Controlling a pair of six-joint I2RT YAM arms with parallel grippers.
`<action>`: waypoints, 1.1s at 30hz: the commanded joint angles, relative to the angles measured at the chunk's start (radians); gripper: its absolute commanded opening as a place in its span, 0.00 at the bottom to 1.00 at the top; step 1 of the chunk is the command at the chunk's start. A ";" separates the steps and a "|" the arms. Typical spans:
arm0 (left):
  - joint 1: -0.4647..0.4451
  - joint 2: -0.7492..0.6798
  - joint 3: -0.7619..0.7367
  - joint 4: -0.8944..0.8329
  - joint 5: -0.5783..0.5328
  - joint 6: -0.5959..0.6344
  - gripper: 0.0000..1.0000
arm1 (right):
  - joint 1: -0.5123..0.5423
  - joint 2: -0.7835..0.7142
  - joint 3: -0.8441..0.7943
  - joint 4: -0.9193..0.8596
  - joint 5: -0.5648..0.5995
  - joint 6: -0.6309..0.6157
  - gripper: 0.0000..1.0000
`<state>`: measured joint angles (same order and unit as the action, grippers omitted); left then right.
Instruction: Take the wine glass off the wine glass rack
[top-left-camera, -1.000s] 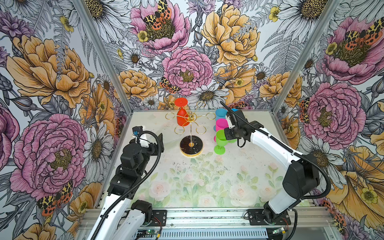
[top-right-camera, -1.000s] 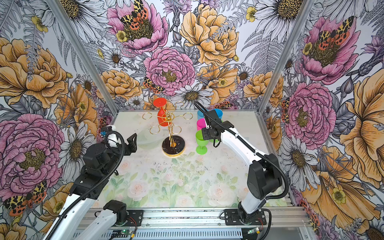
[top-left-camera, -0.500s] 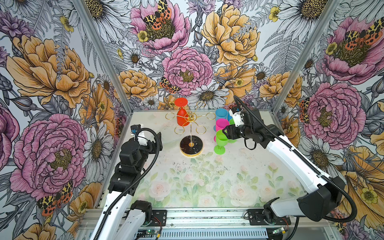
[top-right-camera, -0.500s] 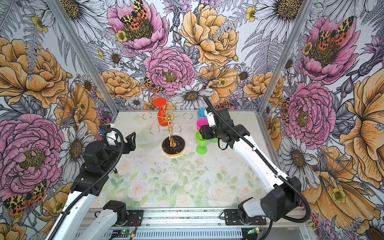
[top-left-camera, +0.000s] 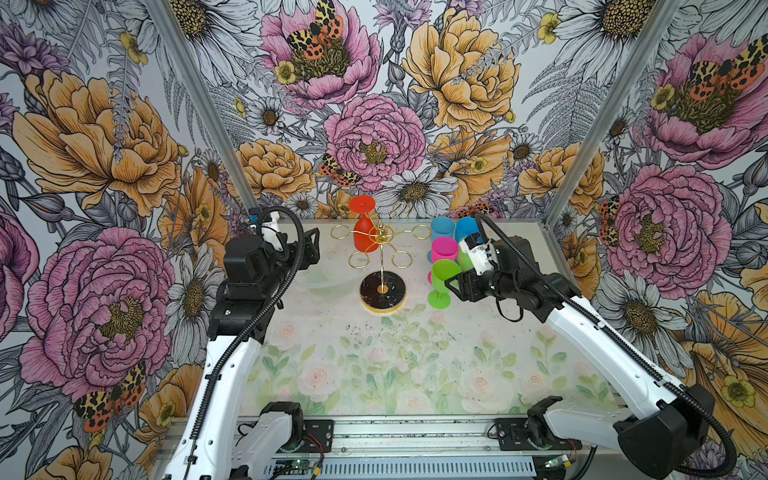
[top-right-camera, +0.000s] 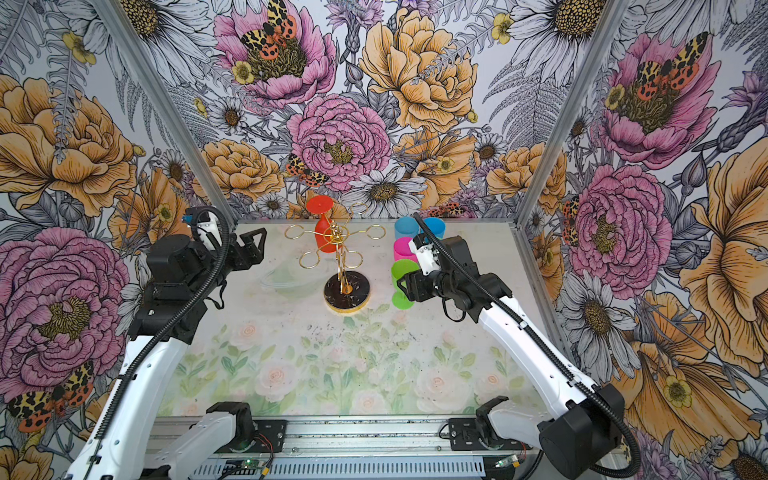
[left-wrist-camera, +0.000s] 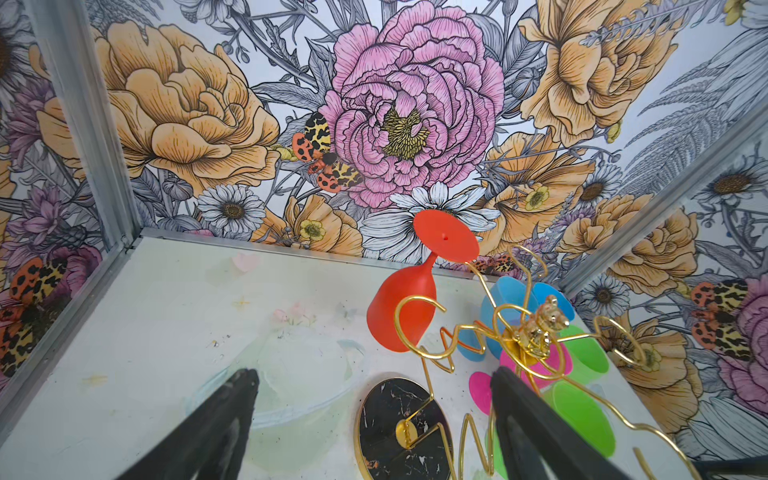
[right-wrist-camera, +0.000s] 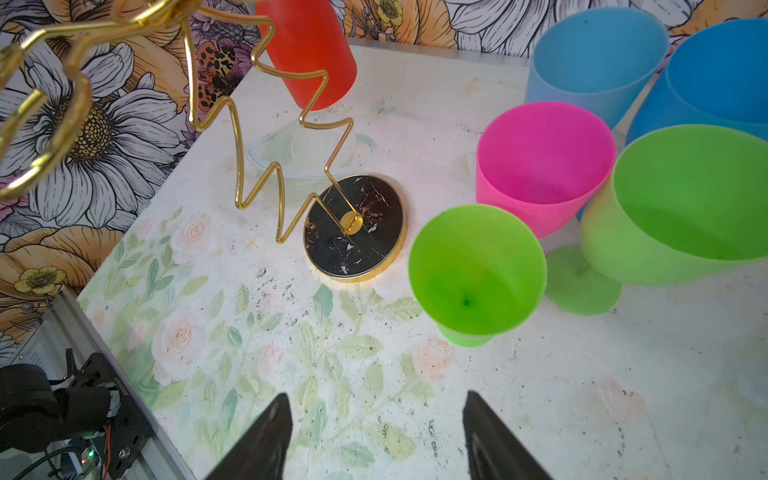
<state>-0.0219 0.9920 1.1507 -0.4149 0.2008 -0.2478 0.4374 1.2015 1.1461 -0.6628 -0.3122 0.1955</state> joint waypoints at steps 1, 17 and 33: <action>0.038 0.084 0.059 -0.040 0.169 -0.095 0.85 | 0.005 -0.054 -0.029 0.064 -0.063 -0.020 0.66; 0.056 0.458 0.363 -0.035 0.473 -0.249 0.75 | 0.009 -0.153 -0.129 0.092 -0.175 -0.031 0.66; 0.014 0.670 0.530 -0.036 0.524 -0.276 0.65 | 0.011 -0.225 -0.157 0.097 -0.188 -0.014 0.66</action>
<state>0.0013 1.6398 1.6371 -0.4538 0.6895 -0.5182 0.4419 1.0061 0.9955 -0.5911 -0.4808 0.1818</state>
